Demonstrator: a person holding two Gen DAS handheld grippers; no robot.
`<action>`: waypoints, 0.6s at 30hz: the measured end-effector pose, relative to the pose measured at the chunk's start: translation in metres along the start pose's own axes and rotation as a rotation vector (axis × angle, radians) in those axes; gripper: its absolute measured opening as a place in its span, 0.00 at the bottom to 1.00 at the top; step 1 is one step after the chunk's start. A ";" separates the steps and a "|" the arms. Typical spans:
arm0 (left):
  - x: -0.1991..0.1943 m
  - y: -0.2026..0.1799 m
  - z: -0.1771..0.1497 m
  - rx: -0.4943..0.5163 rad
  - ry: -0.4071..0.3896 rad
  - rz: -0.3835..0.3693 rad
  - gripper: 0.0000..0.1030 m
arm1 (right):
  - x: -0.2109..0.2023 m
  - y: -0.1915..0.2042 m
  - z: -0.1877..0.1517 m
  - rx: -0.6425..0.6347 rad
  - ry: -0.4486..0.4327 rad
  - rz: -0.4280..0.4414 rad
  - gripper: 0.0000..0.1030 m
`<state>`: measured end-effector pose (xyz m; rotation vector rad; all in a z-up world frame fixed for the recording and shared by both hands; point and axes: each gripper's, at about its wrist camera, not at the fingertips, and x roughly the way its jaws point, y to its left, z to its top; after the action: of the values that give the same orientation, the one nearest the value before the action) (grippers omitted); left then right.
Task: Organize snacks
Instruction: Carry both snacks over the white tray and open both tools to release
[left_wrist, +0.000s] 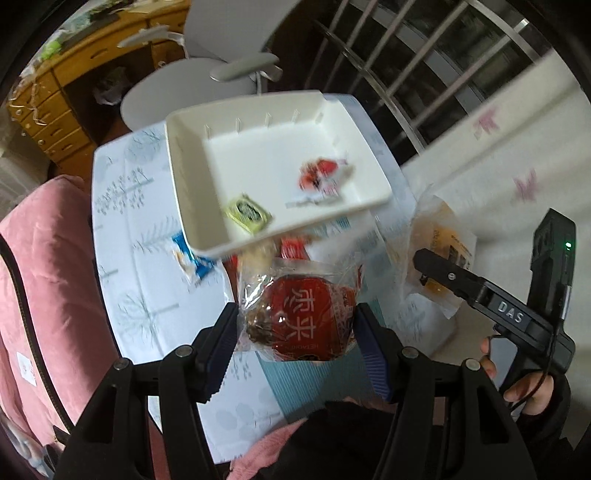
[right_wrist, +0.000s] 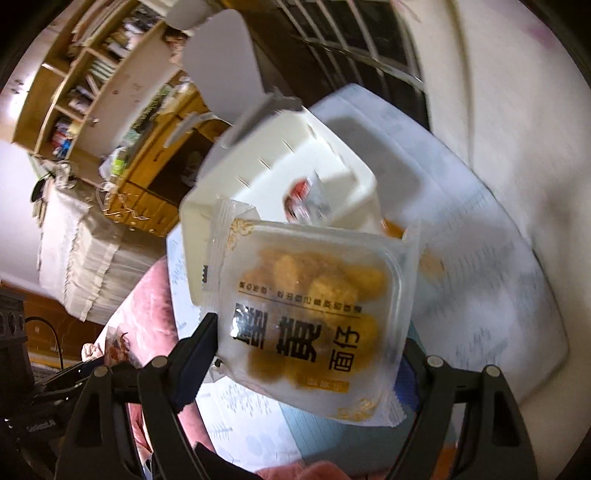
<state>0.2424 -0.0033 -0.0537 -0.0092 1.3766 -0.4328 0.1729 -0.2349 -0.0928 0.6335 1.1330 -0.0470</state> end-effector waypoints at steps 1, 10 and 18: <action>0.002 0.001 0.005 -0.007 -0.003 0.010 0.59 | 0.002 0.001 0.010 -0.017 -0.004 0.009 0.80; 0.038 0.015 0.055 -0.125 -0.066 0.081 0.59 | 0.037 0.019 0.069 -0.234 -0.058 0.091 0.80; 0.056 0.029 0.083 -0.184 -0.163 0.108 0.59 | 0.076 0.024 0.099 -0.340 -0.070 0.182 0.81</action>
<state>0.3364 -0.0140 -0.0973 -0.1183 1.2459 -0.2087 0.2969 -0.2425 -0.1205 0.4252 0.9830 0.2727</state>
